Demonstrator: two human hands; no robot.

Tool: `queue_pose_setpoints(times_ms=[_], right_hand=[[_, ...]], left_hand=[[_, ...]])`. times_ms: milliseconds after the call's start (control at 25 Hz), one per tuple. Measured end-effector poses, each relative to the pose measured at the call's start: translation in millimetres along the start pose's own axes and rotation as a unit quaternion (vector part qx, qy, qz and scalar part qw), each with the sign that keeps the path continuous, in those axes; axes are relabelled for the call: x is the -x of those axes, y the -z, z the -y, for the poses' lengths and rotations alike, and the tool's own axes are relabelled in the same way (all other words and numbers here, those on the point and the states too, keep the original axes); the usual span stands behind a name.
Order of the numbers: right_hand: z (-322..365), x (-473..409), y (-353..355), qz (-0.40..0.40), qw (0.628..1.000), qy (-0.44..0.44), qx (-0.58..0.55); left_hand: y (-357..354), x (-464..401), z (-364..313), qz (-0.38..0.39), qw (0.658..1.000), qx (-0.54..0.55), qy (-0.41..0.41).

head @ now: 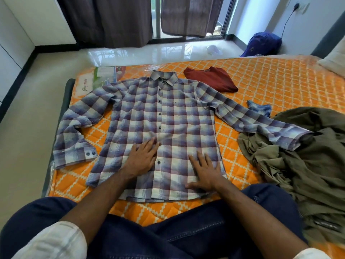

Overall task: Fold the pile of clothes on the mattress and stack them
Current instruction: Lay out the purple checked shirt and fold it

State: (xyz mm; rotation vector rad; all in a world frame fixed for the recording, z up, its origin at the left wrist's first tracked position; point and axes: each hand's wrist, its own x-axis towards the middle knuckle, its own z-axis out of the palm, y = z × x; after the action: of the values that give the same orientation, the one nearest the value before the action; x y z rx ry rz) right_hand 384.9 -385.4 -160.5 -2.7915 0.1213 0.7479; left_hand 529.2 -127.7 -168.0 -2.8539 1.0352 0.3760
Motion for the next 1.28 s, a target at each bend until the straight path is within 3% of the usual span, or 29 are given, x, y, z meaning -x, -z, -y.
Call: queue_pose_setpoints(times_ms=[200,320,400,480,640,800,920,1080,1160,1200,1280], right_hand=[[6.7,18.9,2.3,0.062,0.996,0.030,0.058],[18.4,26.6,0.9,0.009,0.985,0.147,0.093],[28.7,31.6,0.7,-0.026,0.966,0.229,0.116],[41.8,34.8,1.3,-0.044,0.949,0.277,0.143],[49.2,40.4,5.1,-0.092,0.938,0.273,0.192],[41.2,42.0,14.1,-0.054,0.956,0.229,0.177],[39.7,40.5,17.9,0.067,0.962,0.212,0.159],[34.1,35.9,23.6,0.181,0.967,0.175,0.044],[30.0,30.7,26.3,0.196,0.969,0.133,-0.067],[29.7,27.6,26.8,0.178,0.970,0.118,-0.114],[32.0,18.7,26.4,0.082,0.979,0.109,-0.153]], left_hand=[[42.0,41.1,-14.8,0.150,0.982,-0.073,-0.085],[44.8,75.2,-36.7,0.195,0.959,-0.125,-0.165],[35.4,97.7,-48.0,0.190,0.951,-0.176,-0.169],[27.0,111.4,-56.9,0.135,0.960,-0.200,-0.142],[18.4,107.8,-56.5,0.059,0.968,-0.232,-0.076],[19.8,102.8,-40.9,0.130,0.975,-0.141,-0.107],[22.3,102.2,-47.2,0.264,0.952,-0.064,-0.143],[20.9,102.6,-50.5,0.353,0.923,0.017,-0.150],[25.0,96.1,-47.2,0.388,0.909,0.097,-0.120],[28.3,90.7,-44.4,0.378,0.909,0.139,-0.106],[37.0,74.3,-38.8,0.267,0.943,0.169,-0.103]])
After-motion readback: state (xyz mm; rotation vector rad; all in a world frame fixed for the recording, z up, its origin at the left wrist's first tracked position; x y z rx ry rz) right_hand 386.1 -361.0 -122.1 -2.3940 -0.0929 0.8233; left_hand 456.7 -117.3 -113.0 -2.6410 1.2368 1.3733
